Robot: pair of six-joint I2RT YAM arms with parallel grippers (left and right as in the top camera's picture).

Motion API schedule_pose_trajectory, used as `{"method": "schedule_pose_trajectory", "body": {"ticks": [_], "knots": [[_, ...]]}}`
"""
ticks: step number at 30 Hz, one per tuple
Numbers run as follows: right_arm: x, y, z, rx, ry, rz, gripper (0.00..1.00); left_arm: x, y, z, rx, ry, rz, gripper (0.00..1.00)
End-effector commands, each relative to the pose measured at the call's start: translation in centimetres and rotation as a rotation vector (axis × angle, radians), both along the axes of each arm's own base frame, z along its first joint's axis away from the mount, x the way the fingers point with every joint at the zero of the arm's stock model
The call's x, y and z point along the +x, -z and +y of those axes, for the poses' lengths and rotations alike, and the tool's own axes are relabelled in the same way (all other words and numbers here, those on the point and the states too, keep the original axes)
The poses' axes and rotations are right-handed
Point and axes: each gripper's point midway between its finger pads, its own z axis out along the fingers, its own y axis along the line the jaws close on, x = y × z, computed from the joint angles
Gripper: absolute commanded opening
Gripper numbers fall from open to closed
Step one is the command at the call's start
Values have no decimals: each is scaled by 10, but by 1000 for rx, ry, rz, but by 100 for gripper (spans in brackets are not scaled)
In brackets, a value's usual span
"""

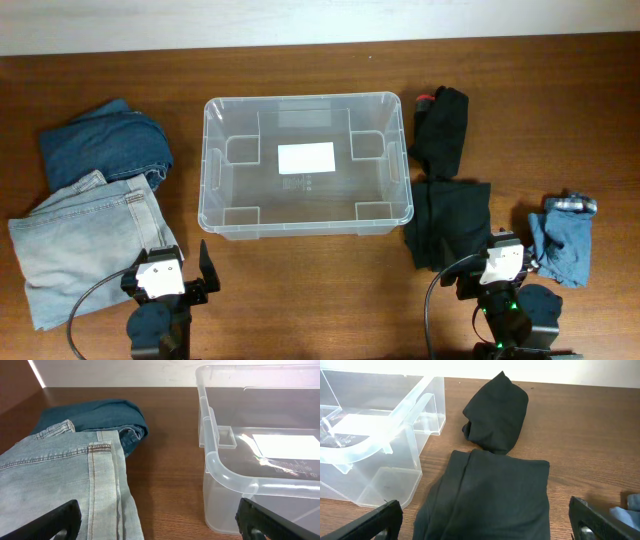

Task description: Pack container

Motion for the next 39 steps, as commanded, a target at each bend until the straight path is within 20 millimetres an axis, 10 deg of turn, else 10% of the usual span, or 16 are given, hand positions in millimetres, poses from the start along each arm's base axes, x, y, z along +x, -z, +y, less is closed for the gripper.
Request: {"method": "schedule_pose_trajectory", "body": {"ticks": [1, 11, 20, 30, 35, 39], "knots": [[0, 2, 0, 14, 5, 3, 98, 0, 1, 1, 17, 1, -3, 100], [0, 2, 0, 14, 5, 3, 99, 4, -7, -18, -27, 100, -42, 99], [0, 2, 0, 14, 5, 3, 98, 9, -61, -55, -49, 318, -260, 100], [0, 2, 0, 14, 5, 3, 98, 2, -93, 9, -143, -88, -202, 99], [0, 2, 0, 14, 5, 3, 99, -9, -156, 58, -25, -384, -40, 100], [0, 2, 0, 14, 5, 3, 98, 24, -205, 68, 195, -372, 169, 100]]}}
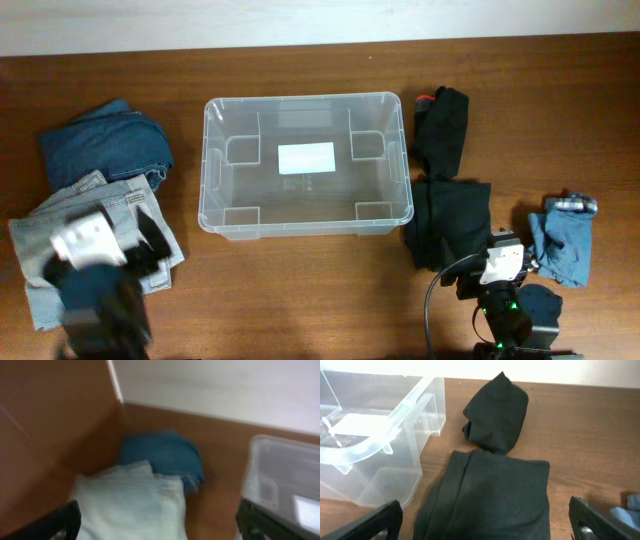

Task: Pack container
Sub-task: 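Reach the left gripper down and grasp the light-blue jeans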

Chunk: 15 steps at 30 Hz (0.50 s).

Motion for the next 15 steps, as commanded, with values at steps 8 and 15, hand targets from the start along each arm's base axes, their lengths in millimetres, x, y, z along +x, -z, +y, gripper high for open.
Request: {"method": "schedule_pose_trajectory", "body": {"ticks": [8, 15], "knots": [[0, 2, 0, 13, 4, 5, 98, 58, -5, 48, -5, -196, 308, 100], [0, 2, 0, 13, 4, 5, 98, 46, 80, 100, -410, -249, 494, 100]]}}
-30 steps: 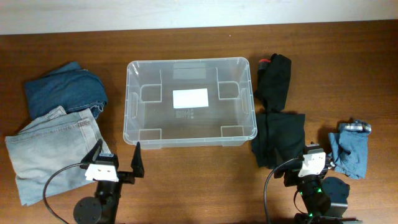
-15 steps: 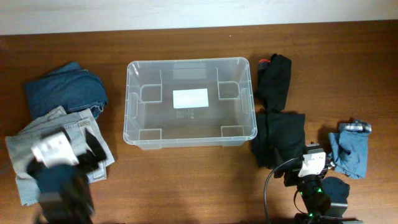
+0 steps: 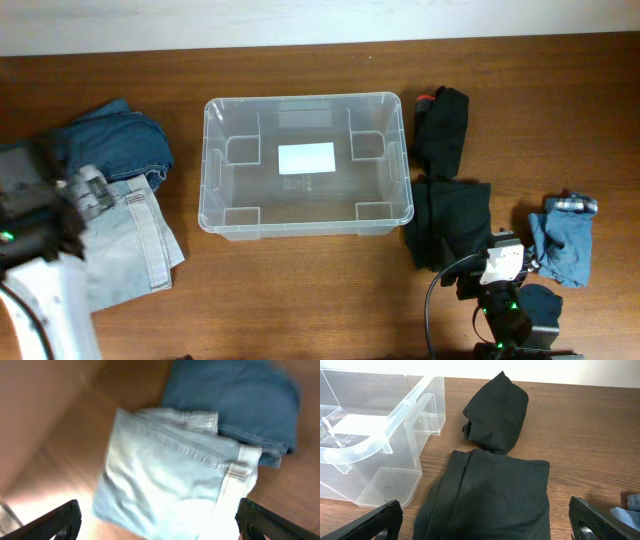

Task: Pack container
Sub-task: 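Reach the left gripper down and grasp the light-blue jeans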

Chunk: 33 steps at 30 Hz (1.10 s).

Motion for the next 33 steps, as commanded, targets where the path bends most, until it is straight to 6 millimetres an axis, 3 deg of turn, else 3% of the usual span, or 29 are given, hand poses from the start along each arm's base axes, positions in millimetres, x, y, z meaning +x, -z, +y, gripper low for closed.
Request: {"method": "schedule_pose_trajectory", "body": {"ticks": [1, 5, 9, 21, 27, 33], "knots": [[0, 2, 0, 13, 5, 3, 98, -1, 24, 8, -214, -20, -27, 100], [0, 2, 0, 13, 5, 3, 98, -12, 38, 50, -192, -78, 8, 99], [0, 2, 0, 13, 5, 3, 98, -30, 68, 94, -267, -201, 7, 99], [0, 2, 0, 13, 5, 3, 98, -51, 136, 162, -293, -3, 74, 90], [0, 2, 0, 13, 5, 3, 99, -53, 171, 158, -488, 108, -88, 98], [0, 2, 0, 13, 5, 3, 98, -49, 210, 156, -593, 134, -134, 96]]}}
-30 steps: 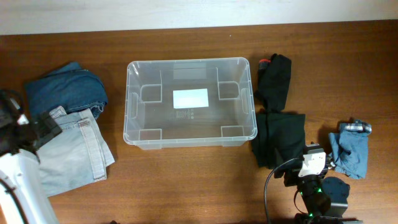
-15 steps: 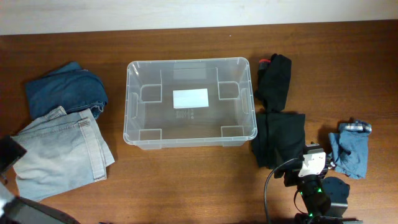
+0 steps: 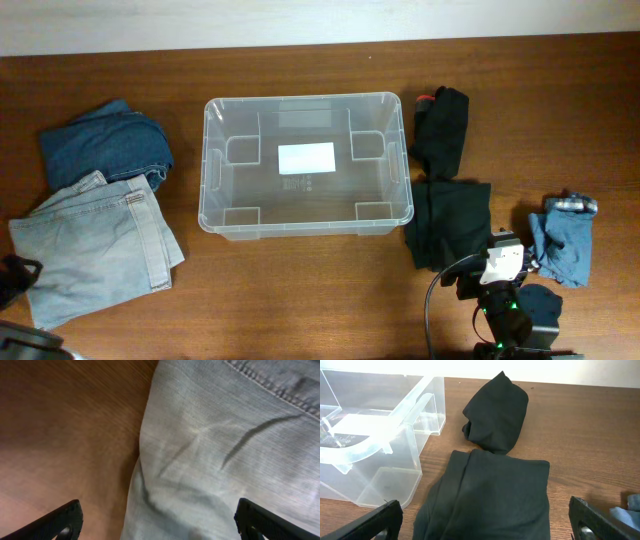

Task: Pack container
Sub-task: 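Reach the left gripper down and grasp the light-blue jeans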

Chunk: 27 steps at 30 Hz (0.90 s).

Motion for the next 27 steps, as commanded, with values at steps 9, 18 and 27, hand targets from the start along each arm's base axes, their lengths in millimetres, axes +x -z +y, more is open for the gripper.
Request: {"method": "schedule_pose_trajectory", "body": {"ticks": [9, 18, 27], "knots": [[0, 2, 0, 13, 5, 3, 98, 25, 43, -10, -127, 67, -127, 80], [0, 2, 0, 13, 5, 3, 98, 35, 58, -41, -323, 62, -223, 55], [0, 2, 0, 13, 5, 3, 98, 44, 53, -64, -409, 85, -226, 50]]}}
